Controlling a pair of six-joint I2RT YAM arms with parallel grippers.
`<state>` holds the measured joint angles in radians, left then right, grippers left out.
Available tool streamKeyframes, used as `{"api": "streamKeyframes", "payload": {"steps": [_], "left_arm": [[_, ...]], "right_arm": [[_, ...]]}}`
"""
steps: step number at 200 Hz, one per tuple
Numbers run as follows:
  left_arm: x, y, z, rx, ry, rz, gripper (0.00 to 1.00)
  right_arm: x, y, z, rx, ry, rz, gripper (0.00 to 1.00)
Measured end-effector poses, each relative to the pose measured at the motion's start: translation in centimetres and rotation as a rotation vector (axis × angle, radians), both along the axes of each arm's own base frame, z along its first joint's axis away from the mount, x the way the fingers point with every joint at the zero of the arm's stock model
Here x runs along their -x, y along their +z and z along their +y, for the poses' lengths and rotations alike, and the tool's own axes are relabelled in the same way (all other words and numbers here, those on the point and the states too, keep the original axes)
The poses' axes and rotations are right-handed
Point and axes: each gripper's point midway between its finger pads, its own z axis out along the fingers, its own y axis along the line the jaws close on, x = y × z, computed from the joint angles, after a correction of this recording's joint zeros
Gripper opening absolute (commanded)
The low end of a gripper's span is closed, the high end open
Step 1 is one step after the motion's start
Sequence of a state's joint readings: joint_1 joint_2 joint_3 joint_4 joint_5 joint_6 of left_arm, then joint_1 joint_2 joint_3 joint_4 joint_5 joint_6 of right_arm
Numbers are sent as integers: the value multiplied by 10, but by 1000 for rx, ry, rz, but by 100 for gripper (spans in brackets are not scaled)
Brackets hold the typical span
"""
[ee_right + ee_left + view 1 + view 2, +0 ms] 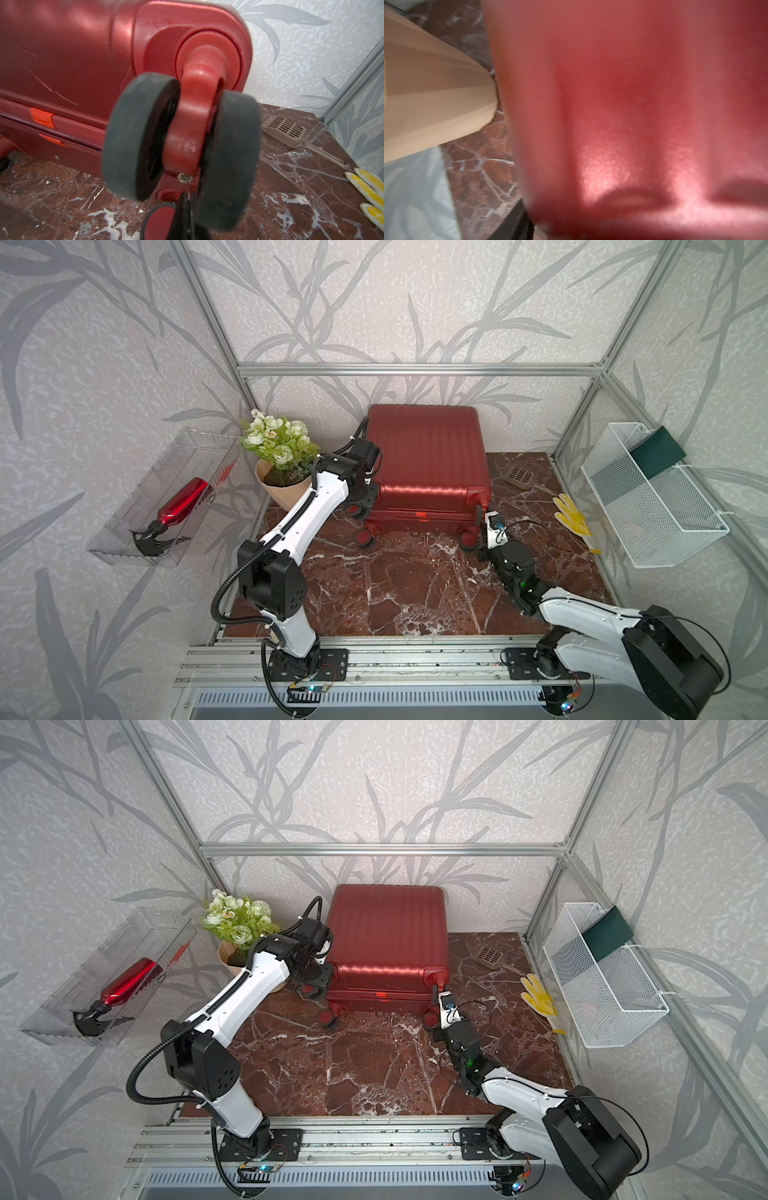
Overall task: Open the suitcase zippers
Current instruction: Unzip the zipper on the suitcase.
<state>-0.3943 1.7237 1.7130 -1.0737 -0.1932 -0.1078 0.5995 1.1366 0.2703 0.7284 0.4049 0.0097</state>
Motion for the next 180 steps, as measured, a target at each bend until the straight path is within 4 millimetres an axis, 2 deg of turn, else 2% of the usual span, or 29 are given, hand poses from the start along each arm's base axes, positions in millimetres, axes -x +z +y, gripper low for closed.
{"api": "streamKeyframes", "payload": {"steps": [18,43,66,82,98,117,145,180], "left_arm": [[4,10,-1,-69,52,-56,69],[8,44,-13,-13,114,-195,69],[15,83,-36,123,127,-333,69],[27,95,-62,191,86,-373,69],[41,91,-90,253,35,-361,69],[58,70,-123,322,-24,-300,69],[80,38,-160,399,-78,-199,70],[93,28,-207,499,-143,-147,74]], "right_arm": [[4,0,2,1,0,-5,0],[12,0,13,5,23,-13,0],[22,0,31,13,71,-23,0],[31,1,47,9,120,-30,0],[41,1,62,-6,178,-33,0],[53,1,71,-38,231,-31,0],[66,2,65,-122,243,-22,0],[73,1,58,-198,236,-7,0]]}}
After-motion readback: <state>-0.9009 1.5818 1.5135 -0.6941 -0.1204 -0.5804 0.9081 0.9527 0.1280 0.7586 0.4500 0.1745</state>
